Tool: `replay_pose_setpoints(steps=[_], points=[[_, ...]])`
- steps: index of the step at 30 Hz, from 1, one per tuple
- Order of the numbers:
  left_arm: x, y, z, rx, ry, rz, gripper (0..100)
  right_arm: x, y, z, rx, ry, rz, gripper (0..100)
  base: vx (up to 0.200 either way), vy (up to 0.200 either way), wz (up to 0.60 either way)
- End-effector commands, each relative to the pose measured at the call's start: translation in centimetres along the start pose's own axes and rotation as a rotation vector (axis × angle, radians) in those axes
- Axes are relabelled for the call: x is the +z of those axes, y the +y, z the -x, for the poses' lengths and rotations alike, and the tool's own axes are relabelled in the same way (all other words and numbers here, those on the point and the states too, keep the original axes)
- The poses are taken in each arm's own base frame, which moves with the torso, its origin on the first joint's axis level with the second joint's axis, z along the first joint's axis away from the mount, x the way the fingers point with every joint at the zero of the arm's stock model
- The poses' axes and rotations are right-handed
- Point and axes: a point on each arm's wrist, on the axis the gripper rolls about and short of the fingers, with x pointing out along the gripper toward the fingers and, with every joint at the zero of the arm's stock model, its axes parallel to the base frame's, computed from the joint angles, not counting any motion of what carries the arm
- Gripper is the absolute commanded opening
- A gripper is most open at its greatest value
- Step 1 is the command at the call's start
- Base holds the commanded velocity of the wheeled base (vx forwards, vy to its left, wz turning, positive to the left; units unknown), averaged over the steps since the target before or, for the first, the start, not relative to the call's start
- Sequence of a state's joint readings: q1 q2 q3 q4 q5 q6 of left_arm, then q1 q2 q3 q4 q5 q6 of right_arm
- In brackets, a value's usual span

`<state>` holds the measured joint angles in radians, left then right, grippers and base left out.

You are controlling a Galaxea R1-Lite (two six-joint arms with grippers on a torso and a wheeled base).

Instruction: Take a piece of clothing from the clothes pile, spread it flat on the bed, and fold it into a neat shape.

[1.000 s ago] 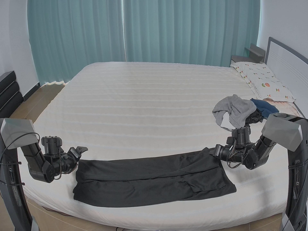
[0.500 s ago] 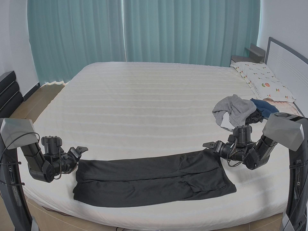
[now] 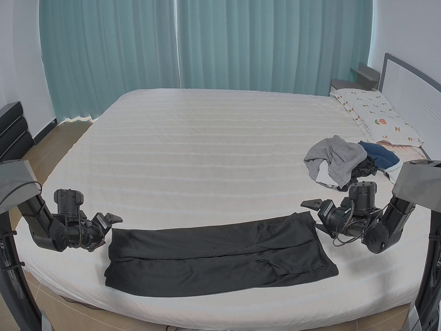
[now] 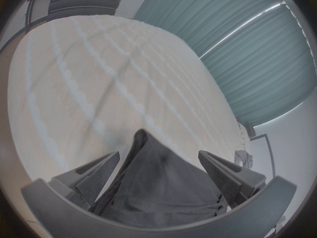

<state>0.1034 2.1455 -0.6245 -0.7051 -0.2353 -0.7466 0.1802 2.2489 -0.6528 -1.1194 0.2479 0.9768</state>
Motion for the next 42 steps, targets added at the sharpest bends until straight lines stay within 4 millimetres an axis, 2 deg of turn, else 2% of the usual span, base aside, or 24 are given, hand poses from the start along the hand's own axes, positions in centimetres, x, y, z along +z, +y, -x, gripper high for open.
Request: replay_pose_setpoints(steps=[1, 4, 7, 11, 15, 22, 23, 27, 34, 42], points=[[-1.0, -0.3, 0.9, 0.044, 0.038, -0.011, 100, -1.3, -2.0, -0.4, -0.028, 0.02, -0.041, 100, 0.0, 0.0, 0.0], [-1.9, 0.4, 1.0, 0.073, 0.063, -0.012, 100, -1.5, -2.3, -0.2, -0.037, 0.026, -0.044, 100, 0.0, 0.0, 0.0], [-2.7, 0.6, 2.0, 0.09, 0.071, -0.012, 100, -1.8, -2.5, 0.0, -0.036, 0.03, -0.045, 100, 0.0, 0.0, 0.0], [-3.8, -0.1, 1.8, 0.089, 0.092, -0.028, 100, -2.0, -2.7, 0.4, -0.013, 0.017, -0.04, 100, 0.0, 0.0, 0.0], [-3.9, -0.7, 1.4, 0.095, 0.072, 0.014, 100, -2.7, -2.8, 0.5, 0.001, 0.022, -0.031, 100, 0.0, 0.0, 0.0], [-3.9, -0.7, 0.6, 0.13, 0.055, 0.015, 100, -3.2, -3.1, 0.5, 0.007, 0.022, -0.022, 100, 0.0, 0.0, 0.0], [-3.9, -0.6, 0.5, 0.14, 0.049, 0.013, 0, -3.2, -3.1, 0.5, 0.007, 0.022, -0.022, 100, 0.0, 0.0, 0.0], [-4.2, 0.0, 0.1, 0.204, 0.024, 0.004, 0, -3.2, -3.1, 0.5, 0.007, 0.022, -0.022, 100, 0.0, 0.0, 0.0], [-3.6, -0.1, 0.2, 0.253, -0.061, -0.017, 0, -3.2, -3.2, 0.5, 0.006, 0.022, -0.021, 100, 0.0, 0.0, 0.0], [-2.7, -0.6, 0.7, 0.212, -0.181, -0.019, 0, -3.1, -2.9, 0.5, 0.014, 0.019, -0.019, 100, 0.0, 0.0, 0.0]])
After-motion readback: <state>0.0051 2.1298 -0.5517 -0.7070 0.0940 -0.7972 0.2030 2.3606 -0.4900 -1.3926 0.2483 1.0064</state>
